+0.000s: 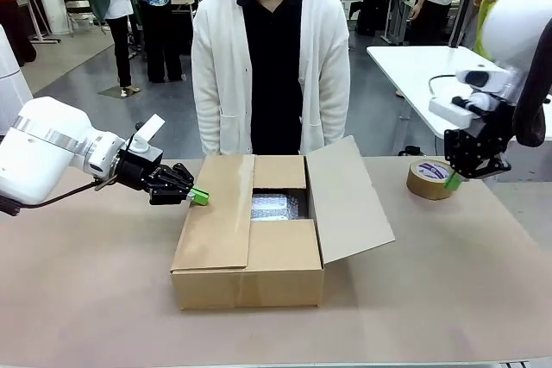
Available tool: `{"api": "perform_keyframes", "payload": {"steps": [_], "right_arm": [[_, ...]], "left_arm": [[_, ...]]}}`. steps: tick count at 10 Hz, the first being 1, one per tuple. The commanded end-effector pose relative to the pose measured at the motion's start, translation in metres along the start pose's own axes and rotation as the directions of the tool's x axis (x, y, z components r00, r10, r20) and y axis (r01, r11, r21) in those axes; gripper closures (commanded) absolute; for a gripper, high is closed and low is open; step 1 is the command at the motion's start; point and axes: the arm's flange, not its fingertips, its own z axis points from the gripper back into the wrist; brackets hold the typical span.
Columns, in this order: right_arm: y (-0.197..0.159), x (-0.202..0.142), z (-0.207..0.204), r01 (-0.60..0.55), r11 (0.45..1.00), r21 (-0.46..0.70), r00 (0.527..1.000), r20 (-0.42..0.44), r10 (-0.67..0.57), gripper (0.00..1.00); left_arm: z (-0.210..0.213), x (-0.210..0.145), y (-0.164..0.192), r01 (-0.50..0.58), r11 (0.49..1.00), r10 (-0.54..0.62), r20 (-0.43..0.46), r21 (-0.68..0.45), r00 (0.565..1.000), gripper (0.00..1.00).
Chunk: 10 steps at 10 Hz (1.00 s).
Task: Wrap the clocks to prevent damage.
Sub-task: Push the left (or right) flap of the Package Box to close it.
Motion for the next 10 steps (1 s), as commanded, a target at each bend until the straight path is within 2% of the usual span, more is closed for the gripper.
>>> {"api": "perform_keyframes", "payload": {"steps": [1,3,5,6,7,8,10], "right_arm": [[-0.010,-0.030,0.003,-0.045,0.997,-0.068,0.933,0.354,0.066,0.99],[-0.010,-0.050,-0.010,0.051,0.992,-0.112,0.852,0.524,0.015,0.99],[-0.017,-0.048,-0.034,0.186,0.982,-0.029,0.750,0.650,-0.123,0.99],[-0.015,-0.043,-0.043,0.259,0.966,-0.004,0.743,0.639,-0.197,0.99],[-0.010,-0.036,-0.045,0.253,0.967,-0.026,0.795,0.576,-0.192,0.99],[-0.007,-0.050,-0.042,0.172,0.984,-0.046,0.764,0.636,-0.104,0.99],[-0.007,-0.050,-0.042,0.172,0.984,-0.046,0.764,0.636,-0.104,0.99]], "left_arm": [[-0.003,-0.004,0.000,-0.005,1.000,0.005,0.001,0.009,1.000,1.00],[-0.003,-0.004,0.000,-0.005,1.000,0.005,0.001,0.009,1.000,1.00],[-0.003,-0.004,0.000,-0.005,1.000,0.005,0.001,0.009,1.000,1.00],[-0.003,-0.004,0.000,-0.005,1.000,0.005,0.001,0.009,1.000,1.00],[-0.003,-0.004,0.000,-0.005,1.000,0.005,0.001,0.009,1.000,1.00],[-0.003,-0.004,0.000,-0.005,1.000,0.005,0.001,0.009,1.000,1.00],[-0.003,-0.004,0.000,-0.005,1.000,0.005,0.001,0.009,1.000,1.00]]}}
